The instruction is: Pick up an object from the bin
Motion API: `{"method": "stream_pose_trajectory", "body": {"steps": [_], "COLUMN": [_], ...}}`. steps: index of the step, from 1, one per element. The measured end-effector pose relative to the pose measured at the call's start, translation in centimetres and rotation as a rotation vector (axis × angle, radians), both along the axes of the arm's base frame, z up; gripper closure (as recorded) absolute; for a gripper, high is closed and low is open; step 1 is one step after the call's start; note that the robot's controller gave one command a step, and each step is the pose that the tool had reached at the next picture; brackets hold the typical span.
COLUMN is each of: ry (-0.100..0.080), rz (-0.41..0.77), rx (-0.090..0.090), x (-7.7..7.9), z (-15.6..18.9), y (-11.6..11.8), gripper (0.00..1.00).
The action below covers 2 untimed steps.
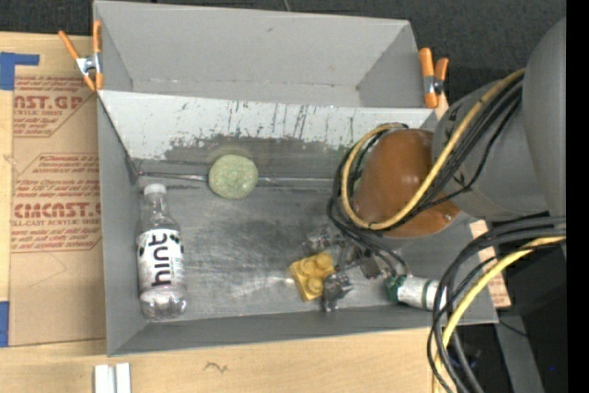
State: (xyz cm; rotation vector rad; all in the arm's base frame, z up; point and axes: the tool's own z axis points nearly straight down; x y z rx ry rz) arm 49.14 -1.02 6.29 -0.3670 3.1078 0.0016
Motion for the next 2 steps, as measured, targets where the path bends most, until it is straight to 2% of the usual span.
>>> {"method": "stream_pose_trajectory", "body": {"steps": [2], "ry": [-0.002], "rz": [0.029], "rx": [-0.001], "x": [-0.05], "z": [0.36], "y": [-0.01], "gripper": [1.00]}}
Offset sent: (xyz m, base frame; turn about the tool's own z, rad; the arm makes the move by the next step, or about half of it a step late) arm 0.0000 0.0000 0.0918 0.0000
